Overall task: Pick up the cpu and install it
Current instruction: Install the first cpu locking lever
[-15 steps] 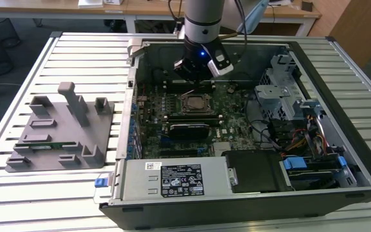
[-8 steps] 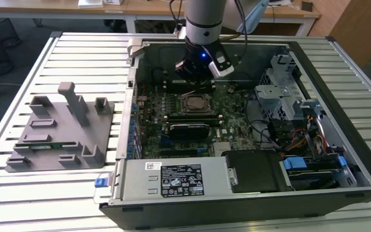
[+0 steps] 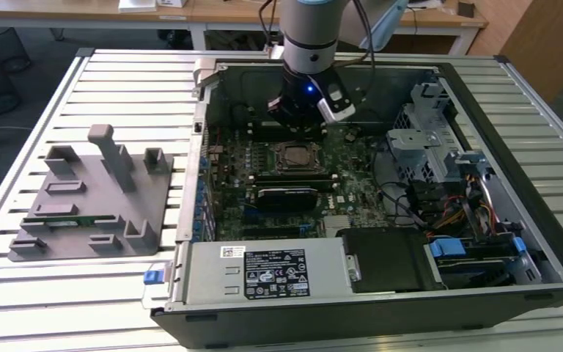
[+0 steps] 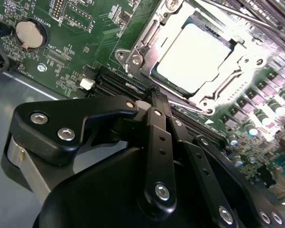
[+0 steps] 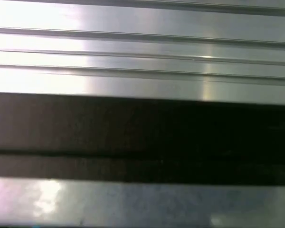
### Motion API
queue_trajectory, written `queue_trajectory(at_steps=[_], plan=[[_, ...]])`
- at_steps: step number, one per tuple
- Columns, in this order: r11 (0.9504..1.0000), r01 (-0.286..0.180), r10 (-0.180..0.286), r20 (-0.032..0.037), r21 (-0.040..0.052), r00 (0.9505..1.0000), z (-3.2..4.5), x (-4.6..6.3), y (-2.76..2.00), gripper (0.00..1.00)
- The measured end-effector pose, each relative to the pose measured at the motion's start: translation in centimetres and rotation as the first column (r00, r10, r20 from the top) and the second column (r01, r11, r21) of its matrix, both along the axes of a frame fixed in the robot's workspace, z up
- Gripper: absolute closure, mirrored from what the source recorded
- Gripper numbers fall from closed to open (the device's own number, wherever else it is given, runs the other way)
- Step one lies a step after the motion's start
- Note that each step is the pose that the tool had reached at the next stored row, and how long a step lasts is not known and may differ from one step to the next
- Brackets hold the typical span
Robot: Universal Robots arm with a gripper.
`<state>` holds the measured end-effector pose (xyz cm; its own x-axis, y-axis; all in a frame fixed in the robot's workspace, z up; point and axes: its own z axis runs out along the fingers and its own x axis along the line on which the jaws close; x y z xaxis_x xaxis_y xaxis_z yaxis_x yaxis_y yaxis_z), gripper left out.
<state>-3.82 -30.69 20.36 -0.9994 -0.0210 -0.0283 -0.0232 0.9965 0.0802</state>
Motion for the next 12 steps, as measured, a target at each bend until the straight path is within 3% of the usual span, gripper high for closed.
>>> queue_trajectory(at_steps=[6,12], plan=[[1.0000,0.000,0.000,0.0002,0.0002,1.0000,-0.51,0.29,0.06,0.89],[1.0000,0.000,0.000,0.0001,0.0000,1.0000,-0.49,0.31,0.06,0.89]])
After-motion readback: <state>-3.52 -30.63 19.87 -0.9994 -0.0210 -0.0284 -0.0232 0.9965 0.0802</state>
